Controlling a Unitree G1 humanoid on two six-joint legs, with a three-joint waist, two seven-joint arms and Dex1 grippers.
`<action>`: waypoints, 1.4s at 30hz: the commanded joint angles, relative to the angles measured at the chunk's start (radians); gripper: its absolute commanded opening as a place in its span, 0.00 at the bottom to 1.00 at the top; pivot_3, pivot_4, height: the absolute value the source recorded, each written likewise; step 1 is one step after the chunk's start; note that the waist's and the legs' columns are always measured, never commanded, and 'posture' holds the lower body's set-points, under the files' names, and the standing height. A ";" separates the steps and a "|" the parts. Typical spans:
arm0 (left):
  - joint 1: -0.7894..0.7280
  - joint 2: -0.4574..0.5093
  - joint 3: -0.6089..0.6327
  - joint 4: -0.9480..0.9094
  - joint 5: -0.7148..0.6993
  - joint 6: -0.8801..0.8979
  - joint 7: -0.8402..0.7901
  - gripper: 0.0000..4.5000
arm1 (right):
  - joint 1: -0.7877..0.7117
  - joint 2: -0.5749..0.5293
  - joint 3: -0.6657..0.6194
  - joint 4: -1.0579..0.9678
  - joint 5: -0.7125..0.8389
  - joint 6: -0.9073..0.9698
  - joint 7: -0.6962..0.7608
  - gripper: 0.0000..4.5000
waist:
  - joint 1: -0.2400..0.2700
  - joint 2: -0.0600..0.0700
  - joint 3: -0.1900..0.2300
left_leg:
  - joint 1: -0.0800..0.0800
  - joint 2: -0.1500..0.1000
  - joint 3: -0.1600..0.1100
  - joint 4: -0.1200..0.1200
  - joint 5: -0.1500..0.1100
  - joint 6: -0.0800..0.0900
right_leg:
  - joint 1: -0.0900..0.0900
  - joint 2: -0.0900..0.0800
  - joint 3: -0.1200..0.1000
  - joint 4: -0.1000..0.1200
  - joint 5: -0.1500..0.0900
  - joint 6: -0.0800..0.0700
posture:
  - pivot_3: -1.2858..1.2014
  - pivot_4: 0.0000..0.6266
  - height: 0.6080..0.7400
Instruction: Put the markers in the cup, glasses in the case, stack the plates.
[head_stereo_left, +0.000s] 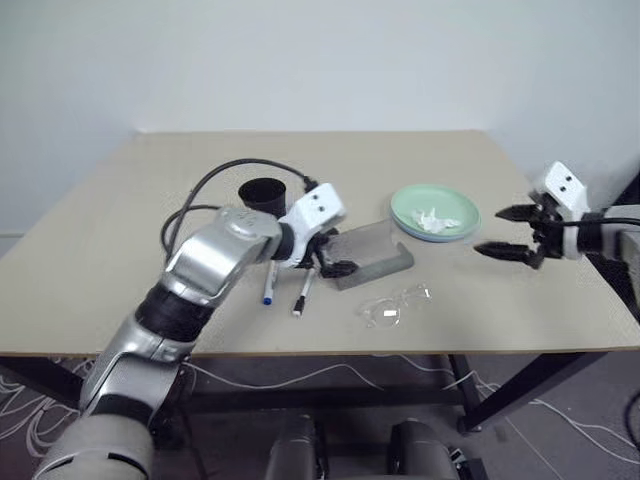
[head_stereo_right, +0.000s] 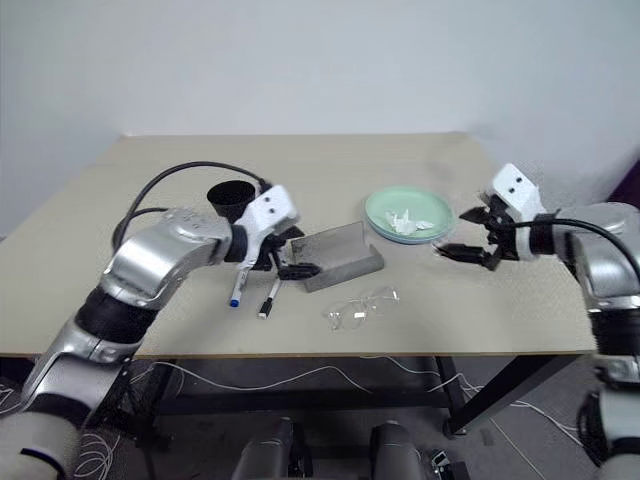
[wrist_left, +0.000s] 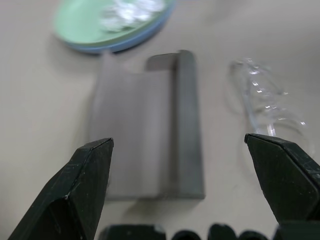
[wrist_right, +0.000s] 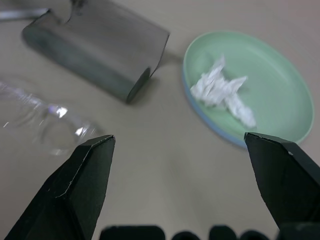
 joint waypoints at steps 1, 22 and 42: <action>-0.074 -0.036 -0.077 0.029 0.048 0.030 -0.027 1.00 | -0.003 -0.013 -0.042 -0.051 0.028 0.013 -0.019 0.99 | -0.003 0.000 0.000 | 0.000 0.000 0.000 0.000 0.000 0.000 | 0.000 0.000 0.001 0.000 0.000 0.000 | 0.52 0.00 0.24; -0.223 -0.291 -0.253 0.351 0.215 -0.058 -0.113 1.00 | 0.190 -0.028 -0.145 -0.266 0.131 0.120 -0.140 0.99 | 0.004 -0.002 0.001 | -0.002 -0.001 -0.003 0.001 -0.002 0.004 | 0.000 0.000 0.000 -0.003 0.000 0.000 | 0.52 0.00 0.24; -0.177 -0.308 -0.267 0.354 0.306 -0.087 -0.180 0.00 | 0.189 -0.028 -0.130 -0.272 0.148 0.114 -0.183 1.00 | 0.004 -0.002 0.001 | -0.002 -0.001 -0.003 0.002 -0.003 0.006 | 0.001 0.000 0.000 -0.003 0.000 0.000 | 0.52 0.00 0.24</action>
